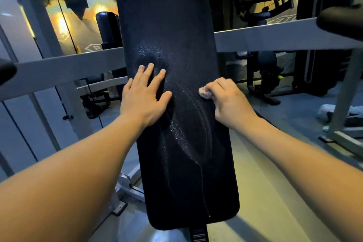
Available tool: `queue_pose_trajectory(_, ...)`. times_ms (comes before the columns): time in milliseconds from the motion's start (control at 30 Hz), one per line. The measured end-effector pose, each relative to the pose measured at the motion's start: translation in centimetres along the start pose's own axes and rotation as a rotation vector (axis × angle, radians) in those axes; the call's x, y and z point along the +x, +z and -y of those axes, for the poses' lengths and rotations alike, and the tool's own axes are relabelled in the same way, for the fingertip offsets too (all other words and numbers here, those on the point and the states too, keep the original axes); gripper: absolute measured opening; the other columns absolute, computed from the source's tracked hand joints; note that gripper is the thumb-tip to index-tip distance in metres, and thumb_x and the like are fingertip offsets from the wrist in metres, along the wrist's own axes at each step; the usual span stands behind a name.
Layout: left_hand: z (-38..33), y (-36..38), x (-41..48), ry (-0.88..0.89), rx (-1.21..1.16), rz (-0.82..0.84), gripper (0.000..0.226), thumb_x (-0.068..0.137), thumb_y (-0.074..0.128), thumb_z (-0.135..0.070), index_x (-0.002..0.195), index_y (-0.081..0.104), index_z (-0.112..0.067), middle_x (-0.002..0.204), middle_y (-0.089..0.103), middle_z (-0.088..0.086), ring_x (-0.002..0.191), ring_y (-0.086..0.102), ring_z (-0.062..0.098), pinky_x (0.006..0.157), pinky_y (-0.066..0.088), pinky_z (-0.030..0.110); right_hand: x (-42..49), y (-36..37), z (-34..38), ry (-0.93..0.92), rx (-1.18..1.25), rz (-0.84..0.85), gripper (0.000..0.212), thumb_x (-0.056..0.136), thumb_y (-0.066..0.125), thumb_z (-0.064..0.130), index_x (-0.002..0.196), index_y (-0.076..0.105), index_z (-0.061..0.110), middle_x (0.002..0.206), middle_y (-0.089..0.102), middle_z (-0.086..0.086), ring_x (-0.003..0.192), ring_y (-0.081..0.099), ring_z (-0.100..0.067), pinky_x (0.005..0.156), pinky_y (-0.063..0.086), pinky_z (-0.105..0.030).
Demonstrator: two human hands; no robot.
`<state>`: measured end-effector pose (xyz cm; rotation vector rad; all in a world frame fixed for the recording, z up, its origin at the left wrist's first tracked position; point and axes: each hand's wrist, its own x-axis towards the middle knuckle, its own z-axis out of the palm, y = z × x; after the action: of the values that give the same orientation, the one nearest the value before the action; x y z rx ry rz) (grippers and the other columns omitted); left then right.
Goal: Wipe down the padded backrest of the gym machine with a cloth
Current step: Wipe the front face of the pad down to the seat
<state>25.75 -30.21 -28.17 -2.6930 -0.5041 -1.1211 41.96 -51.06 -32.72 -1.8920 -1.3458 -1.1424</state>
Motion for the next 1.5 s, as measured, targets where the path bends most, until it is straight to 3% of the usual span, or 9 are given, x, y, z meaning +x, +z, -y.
queue_pose_trajectory(100,-0.2,-0.2,0.0,-0.005,-0.011,0.009,0.070,0.093,0.029,-0.065,0.157,0.022,-0.040,0.169,0.007,-0.005,0.155,-0.002,0.016,0.124,0.010,0.047,0.1,-1.5,-0.1,-0.050,0.019,0.086,0.027,0.083,0.056,-0.007,0.105,0.059,0.008,0.099,0.048,-0.009,0.087,0.047,-0.029,0.069,0.049,-0.047)
queue_pose_trajectory(333,-0.1,-0.4,0.1,-0.009,0.002,0.018,0.077,0.083,0.026,-0.062,0.157,0.020,-0.042,0.169,0.007,-0.005,0.155,-0.001,0.016,0.123,0.012,0.046,12.3,-3.6,-1.2,0.228,-0.063,-0.272,0.026,0.093,0.053,0.000,0.117,0.058,0.007,0.115,0.048,-0.019,0.105,0.049,-0.036,0.087,0.045,-0.041)
queue_pose_trajectory(500,-0.1,0.3,0.1,-0.023,0.012,0.015,0.080,0.079,0.024,-0.064,0.157,0.016,-0.044,0.168,0.003,-0.008,0.154,-0.006,0.013,0.123,0.007,0.044,16.6,-2.4,-2.9,0.276,-0.065,-0.228,0.037,0.091,0.051,-0.004,0.124,0.059,0.012,0.123,0.049,-0.015,0.110,0.048,-0.037,0.092,0.043,-0.038)
queue_pose_trajectory(633,-0.3,0.6,0.2,-0.039,-0.007,0.001,0.077,0.082,0.030,-0.062,0.156,0.020,-0.043,0.168,0.006,-0.008,0.154,-0.004,0.014,0.122,0.006,0.045,15.0,-1.7,-3.0,0.221,-0.084,-0.203,0.038,0.087,0.054,-0.006,0.121,0.060,0.008,0.124,0.053,-0.017,0.109,0.050,-0.039,0.089,0.041,-0.037)
queue_pose_trajectory(867,-1.1,-0.4,0.6,-0.078,-0.035,0.022,0.072,0.084,0.033,-0.062,0.153,0.030,-0.042,0.167,0.015,-0.005,0.154,0.004,0.018,0.119,0.013,0.048,5.3,-0.4,-0.3,0.042,-0.034,-0.111,0.033,0.079,0.057,-0.009,0.108,0.062,0.006,0.105,0.057,-0.014,0.090,0.050,-0.033,0.080,0.046,-0.044)
queue_pose_trajectory(1067,-1.3,-2.2,0.7,-0.063,-0.004,0.135,0.073,0.086,0.043,-0.063,0.154,0.025,-0.042,0.167,0.010,-0.002,0.154,0.001,0.020,0.118,0.017,0.051,-2.7,0.3,1.2,-0.044,0.029,0.030,0.031,0.093,0.060,0.002,0.123,0.060,0.009,0.105,0.052,-0.010,0.093,0.051,-0.030,0.077,0.051,-0.044)
queue_pose_trajectory(1167,-1.3,-2.8,0.7,-0.048,0.008,0.168,0.081,0.084,0.051,-0.064,0.156,0.022,-0.041,0.168,0.008,-0.002,0.154,-0.001,0.020,0.118,0.019,0.052,-2.3,-0.7,1.3,-0.076,0.026,0.064,0.032,0.091,0.060,0.001,0.120,0.062,0.014,0.108,0.046,-0.010,0.095,0.045,-0.027,0.070,0.052,-0.045)
queue_pose_trajectory(1333,-1.2,-3.5,0.9,-0.035,0.041,0.221,0.091,0.079,0.056,-0.068,0.157,0.019,-0.040,0.167,0.006,-0.001,0.154,-0.002,0.023,0.116,0.024,0.054,5.0,-2.4,-0.4,0.145,0.008,-0.178,0.030,0.091,0.056,-0.003,0.114,0.067,0.012,0.111,0.053,-0.015,0.098,0.049,-0.035,0.084,0.049,-0.044)
queue_pose_trajectory(1500,-1.4,-3.6,0.8,-0.015,0.026,0.229,0.093,0.078,0.057,-0.067,0.158,0.018,-0.036,0.167,0.005,0.001,0.153,-0.002,0.024,0.119,0.025,0.050,3.8,-0.5,-0.7,0.232,0.062,-0.212,0.031,0.087,0.055,-0.008,0.112,0.065,0.007,0.112,0.058,-0.014,0.096,0.054,-0.037,0.089,0.039,-0.035)
